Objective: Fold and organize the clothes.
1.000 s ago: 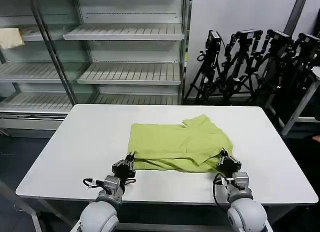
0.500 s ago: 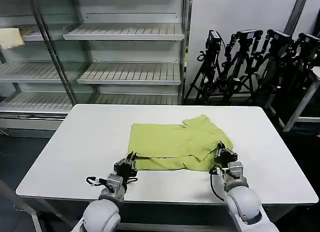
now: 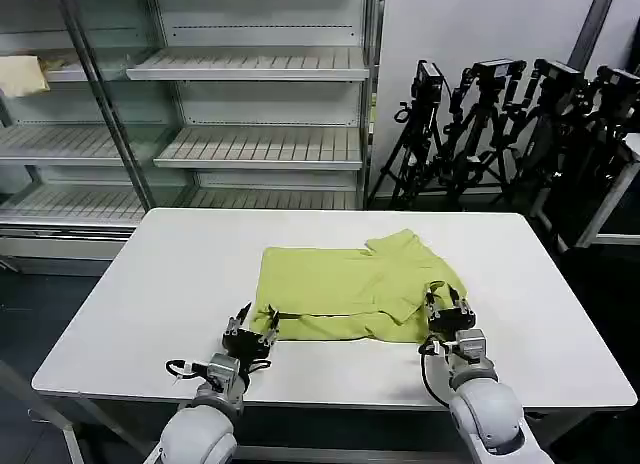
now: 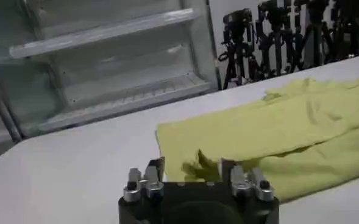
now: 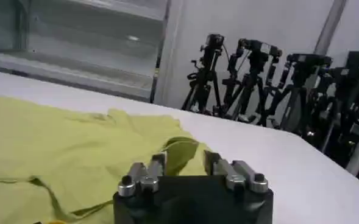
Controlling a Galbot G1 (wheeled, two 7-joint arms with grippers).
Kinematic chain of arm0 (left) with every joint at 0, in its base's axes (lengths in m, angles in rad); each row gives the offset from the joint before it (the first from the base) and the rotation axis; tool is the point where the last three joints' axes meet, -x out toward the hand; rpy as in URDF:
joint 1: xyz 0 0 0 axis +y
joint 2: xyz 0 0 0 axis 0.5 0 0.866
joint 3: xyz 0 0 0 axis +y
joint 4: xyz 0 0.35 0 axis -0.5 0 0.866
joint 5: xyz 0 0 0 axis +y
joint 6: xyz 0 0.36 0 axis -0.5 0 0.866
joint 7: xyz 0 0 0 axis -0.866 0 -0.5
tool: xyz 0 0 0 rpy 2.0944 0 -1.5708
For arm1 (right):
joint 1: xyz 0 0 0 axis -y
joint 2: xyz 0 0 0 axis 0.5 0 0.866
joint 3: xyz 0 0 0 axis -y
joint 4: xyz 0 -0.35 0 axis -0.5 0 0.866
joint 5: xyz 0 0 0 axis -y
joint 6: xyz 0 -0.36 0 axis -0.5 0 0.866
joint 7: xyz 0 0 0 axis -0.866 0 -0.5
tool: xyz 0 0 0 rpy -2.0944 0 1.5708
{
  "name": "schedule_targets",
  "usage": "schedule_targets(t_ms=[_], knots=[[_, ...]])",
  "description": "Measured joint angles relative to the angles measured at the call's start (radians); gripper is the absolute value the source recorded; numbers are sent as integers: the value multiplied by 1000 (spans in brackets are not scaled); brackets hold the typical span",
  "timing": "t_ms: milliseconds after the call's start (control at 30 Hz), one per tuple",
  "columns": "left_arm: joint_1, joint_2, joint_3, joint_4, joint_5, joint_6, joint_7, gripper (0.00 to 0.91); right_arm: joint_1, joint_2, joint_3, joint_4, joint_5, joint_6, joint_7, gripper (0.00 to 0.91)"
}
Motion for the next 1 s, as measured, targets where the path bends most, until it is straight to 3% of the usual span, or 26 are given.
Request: schedule_targets(t_ms=[600,633,667,733,800,1000], knots=[[8,6,-24,-11,-163,79,-17,907,-147,27,103,105,133,-95,42,907],[7,5,-23,-10,-167,81,-17,907,-150,27,104,106,142,-101,43,776],[5,5,-22,-8,-171,82,-18,736,-151,28,105,106,152,-106,43,272],[2,4,-21,-5,-178,85,-21,272,-154,29,108,106,169,-115,44,0],[-1,3,-20,-2,-184,87,-25,191,-155,30,109,106,189,-121,46,0],[-8,5,-18,9,-198,87,-29,181,-155,33,103,100,240,-132,49,0]])
